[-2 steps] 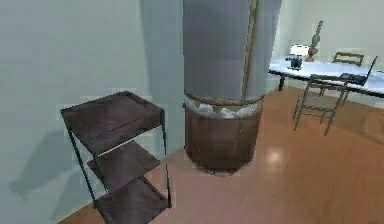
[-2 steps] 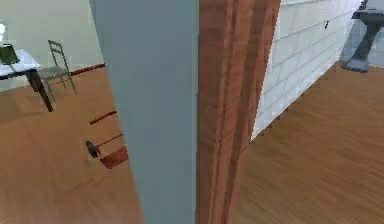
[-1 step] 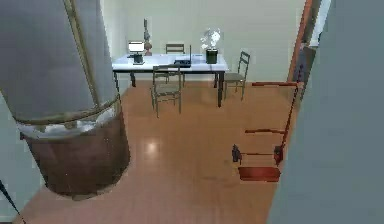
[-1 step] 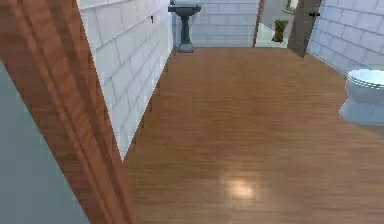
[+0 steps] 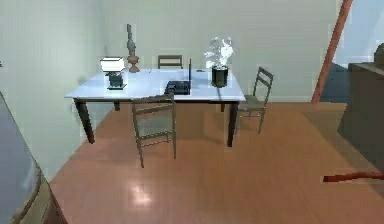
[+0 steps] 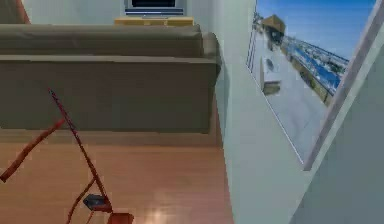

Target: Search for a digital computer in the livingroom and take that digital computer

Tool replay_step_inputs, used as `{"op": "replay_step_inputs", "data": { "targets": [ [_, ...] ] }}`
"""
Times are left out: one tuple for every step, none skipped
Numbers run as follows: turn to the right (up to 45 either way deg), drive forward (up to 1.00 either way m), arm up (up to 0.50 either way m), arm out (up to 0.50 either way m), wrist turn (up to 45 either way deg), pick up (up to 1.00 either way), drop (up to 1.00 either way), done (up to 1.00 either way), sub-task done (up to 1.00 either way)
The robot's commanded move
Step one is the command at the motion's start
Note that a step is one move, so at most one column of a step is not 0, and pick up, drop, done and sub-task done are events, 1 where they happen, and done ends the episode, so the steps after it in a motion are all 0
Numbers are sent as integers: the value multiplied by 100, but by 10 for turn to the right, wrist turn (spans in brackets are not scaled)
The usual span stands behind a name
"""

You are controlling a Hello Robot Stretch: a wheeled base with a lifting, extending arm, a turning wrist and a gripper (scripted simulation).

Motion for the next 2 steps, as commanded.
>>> {"op": "replay_step_inputs", "data": {
  "targets": [
    [0,90,0,0,0,0,0,0,0],
    [300,0,0,0,0,0,0,0,0]
  ]
}}
